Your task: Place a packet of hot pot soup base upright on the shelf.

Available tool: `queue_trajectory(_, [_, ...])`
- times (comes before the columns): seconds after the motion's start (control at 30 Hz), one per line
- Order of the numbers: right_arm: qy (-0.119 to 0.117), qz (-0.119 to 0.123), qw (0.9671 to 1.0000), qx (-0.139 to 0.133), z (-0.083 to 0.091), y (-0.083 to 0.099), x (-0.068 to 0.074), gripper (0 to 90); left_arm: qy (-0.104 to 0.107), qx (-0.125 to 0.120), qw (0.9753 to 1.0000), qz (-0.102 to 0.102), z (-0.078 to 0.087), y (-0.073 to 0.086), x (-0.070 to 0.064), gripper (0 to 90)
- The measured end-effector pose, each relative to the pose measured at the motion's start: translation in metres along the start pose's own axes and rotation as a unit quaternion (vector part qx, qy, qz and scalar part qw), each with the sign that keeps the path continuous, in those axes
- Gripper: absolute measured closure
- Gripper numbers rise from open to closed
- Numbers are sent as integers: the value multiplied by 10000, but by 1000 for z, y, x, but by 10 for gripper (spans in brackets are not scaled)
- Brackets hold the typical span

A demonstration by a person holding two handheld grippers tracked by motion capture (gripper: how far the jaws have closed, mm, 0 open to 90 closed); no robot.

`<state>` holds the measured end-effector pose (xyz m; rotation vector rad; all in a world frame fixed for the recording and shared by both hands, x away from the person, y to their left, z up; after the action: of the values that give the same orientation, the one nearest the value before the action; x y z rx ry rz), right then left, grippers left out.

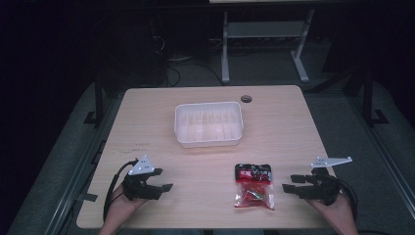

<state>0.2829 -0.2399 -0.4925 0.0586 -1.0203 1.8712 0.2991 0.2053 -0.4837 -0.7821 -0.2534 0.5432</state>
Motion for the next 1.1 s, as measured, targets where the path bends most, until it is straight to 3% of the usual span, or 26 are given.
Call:
queue_trajectory(0.07, [0,-7,10000,-36,0,-2,-1,343,94,-79,9999,41,-2,-6,-4,303])
queue_trajectory(0.2, [-7,2,10000,-89,2,-10,-2,331,294,-167,9994,-78,-9,-20,-17,311])
queue_trajectory(0.4, [-22,92,9999,-127,0,-25,-3,331,586,-190,9971,-456,-21,-46,-43,338])
queue_trajectory(0.67, [-102,148,9997,-187,-6,-49,-2,330,1038,-197,9906,-865,-48,-80,-79,390])
queue_trajectory(0.83, [-155,76,9997,-150,-12,-56,-4,331,1193,-175,9877,-999,-61,-92,-92,419])
queue_trajectory(1.1, [-126,101,9998,65,-25,-66,-6,346,1440,-29,9814,-1268,-89,-109,-114,573])
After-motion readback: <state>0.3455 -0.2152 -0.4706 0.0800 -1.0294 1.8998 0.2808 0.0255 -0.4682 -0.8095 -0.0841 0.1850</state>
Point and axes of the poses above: each handheld gripper's, and its own axes: z roughly backward along the jaws, y roughly out of its underside, x roughly to its left, the point moved 7 cm from there along -z, roughly forward along the jaws, and after that the axes turned 6 degrees about -z, right-handed, at the moved point
